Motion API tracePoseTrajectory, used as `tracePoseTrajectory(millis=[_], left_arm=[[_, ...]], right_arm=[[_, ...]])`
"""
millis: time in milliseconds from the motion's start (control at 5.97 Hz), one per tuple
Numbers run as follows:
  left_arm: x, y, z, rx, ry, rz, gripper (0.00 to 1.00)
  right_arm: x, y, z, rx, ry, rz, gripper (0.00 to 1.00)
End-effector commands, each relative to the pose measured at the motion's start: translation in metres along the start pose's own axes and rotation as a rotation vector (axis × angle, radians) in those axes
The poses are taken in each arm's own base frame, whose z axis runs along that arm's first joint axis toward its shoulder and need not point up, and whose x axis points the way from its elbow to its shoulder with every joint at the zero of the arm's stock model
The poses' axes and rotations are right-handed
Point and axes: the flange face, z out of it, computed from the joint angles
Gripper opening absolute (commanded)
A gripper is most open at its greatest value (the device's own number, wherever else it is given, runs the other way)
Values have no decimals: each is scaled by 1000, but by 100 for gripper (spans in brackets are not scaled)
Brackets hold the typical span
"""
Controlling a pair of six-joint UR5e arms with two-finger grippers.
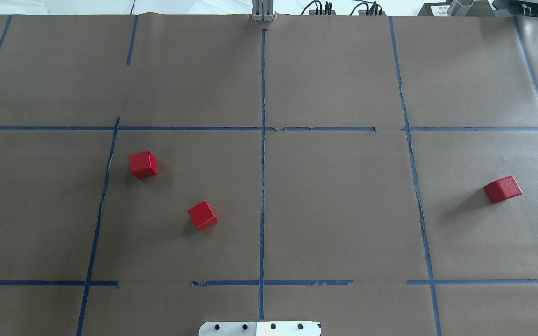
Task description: Form red blocks into L shape at center
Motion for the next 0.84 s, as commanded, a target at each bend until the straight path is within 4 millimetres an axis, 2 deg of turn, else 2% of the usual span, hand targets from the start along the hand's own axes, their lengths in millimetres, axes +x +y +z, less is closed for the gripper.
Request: tracePoseTrajectory(millis=[0,168,335,503,670], left_arm=[[3,0,-1,0,11,-3,100],[6,-2,0,-1,22,1,100],[5,-1,1,-4,22,-1,100],[4,0,2,-6,23,-3,100],[5,0,2,-6,23,-1,100]], right_arm=[[-17,-11,4,-7,0,-43,100],[-48,-31,8,4,-2,-127,100],[-75,-41,16,21,-8,-174,100],[-102,-45,28,63,-34,-154,100],[-140,-45,49,101,-77,-131,100]])
